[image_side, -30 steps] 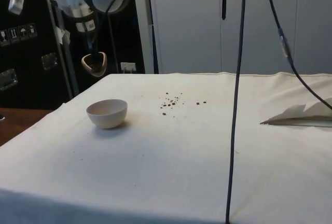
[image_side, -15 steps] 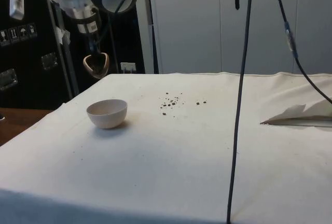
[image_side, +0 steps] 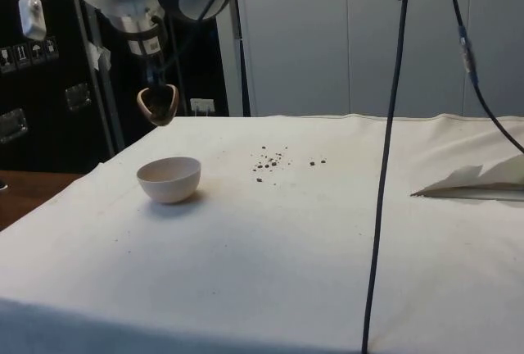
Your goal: Pour the coffee beans from the cup into the bowl.
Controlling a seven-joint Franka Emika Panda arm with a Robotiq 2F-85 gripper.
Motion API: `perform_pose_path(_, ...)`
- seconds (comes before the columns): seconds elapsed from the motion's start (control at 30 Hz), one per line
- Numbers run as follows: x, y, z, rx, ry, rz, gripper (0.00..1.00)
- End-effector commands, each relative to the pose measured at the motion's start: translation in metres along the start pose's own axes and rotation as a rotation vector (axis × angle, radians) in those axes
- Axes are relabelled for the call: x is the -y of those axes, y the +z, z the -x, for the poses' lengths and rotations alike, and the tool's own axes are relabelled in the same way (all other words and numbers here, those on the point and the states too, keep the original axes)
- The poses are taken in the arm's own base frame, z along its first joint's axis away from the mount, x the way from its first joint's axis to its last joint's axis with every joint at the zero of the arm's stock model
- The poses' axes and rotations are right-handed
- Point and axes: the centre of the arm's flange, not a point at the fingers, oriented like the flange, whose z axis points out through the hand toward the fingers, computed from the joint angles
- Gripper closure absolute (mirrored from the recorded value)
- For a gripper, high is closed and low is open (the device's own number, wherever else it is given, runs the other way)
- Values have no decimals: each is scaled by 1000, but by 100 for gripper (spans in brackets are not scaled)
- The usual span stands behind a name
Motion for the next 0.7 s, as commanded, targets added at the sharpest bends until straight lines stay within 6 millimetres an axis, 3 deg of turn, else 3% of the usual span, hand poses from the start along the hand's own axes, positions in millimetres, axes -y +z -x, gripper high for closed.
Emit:
perform_pose_path(0.0,2,-4,2,-4,10,9,100)
perform_pose_path(0.67,24,-9,13,7,107,57,100)
